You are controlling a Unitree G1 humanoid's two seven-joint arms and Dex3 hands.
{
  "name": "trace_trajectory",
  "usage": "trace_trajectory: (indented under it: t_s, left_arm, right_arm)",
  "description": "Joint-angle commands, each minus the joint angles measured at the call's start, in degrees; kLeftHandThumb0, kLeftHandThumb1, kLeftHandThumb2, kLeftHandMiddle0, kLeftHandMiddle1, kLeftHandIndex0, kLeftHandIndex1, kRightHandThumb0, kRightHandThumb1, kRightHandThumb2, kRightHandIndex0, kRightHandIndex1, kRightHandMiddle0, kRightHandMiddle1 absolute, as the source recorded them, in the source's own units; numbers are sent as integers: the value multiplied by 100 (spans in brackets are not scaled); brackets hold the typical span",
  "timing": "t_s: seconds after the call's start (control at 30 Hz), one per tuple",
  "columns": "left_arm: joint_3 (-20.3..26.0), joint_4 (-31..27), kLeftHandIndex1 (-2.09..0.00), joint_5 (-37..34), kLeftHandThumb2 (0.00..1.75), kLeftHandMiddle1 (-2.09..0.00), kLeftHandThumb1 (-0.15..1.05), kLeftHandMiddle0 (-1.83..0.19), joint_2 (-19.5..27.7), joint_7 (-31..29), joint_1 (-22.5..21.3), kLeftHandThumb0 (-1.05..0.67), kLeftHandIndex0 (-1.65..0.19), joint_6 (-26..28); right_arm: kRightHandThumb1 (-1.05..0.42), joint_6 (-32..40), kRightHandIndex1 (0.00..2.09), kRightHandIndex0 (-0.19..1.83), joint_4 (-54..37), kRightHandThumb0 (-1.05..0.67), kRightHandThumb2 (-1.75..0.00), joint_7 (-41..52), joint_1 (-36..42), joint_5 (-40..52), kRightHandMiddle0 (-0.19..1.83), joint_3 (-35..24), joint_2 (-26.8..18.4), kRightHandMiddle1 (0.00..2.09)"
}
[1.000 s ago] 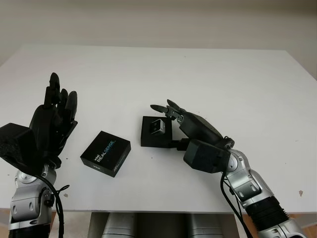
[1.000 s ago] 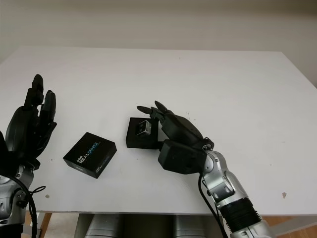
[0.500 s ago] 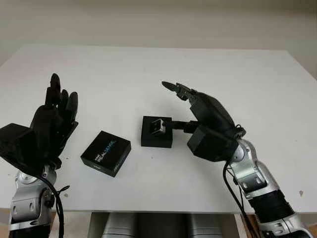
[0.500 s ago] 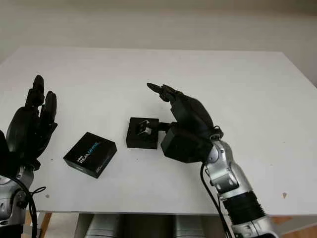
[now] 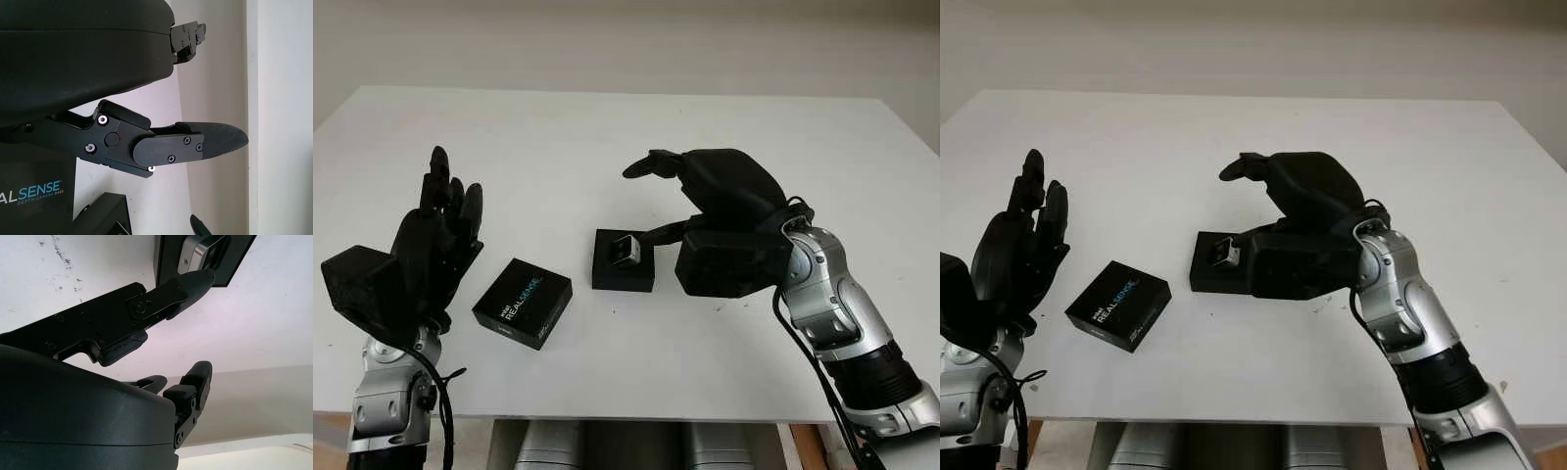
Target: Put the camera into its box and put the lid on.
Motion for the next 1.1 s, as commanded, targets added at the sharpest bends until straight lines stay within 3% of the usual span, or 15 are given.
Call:
trace_trajectory:
  t_s: [0.0,0.43,0.47,0.5,0.57,0.67,1.07]
  left_arm:
    - [-38,45,0,46,52,-3,105,19,-21,48,-148,-75,19,-71]
    - [-24,318,0,-26,50,-3,105,19,-48,45,-333,-77,19,-238]
    - [-29,329,0,-19,50,-3,105,19,-53,56,-340,-77,19,-248]
    - [-37,333,0,-9,50,-3,105,19,-59,68,-346,-77,19,-259]
    - [-44,325,0,-9,50,-3,105,19,-75,89,-350,-77,19,-258]
    - [-42,296,0,-21,49,-4,105,19,-82,96,-341,-77,19,-235]
    - [-5,270,0,-61,47,-3,105,19,-53,97,-284,-76,19,-227]
  right_arm:
    - [-89,-44,7,44,81,-76,-6,-39,-109,-92,52,49,-53,26]
    - [-88,-131,8,48,696,-75,-5,-875,66,-516,56,341,149,30]
    - [-88,-127,8,49,742,-75,-5,-997,82,-580,55,385,180,37]
    - [-90,-118,9,50,778,-76,-5,-1080,91,-647,46,431,199,62]
    - [-91,-105,8,51,828,-77,-6,-1190,99,-744,36,502,225,88]
    - [-92,-112,9,54,905,-79,-5,-1339,98,-852,34,594,257,105]
    - [-89,18,7,51,600,-82,-4,-931,213,-840,31,692,345,117]
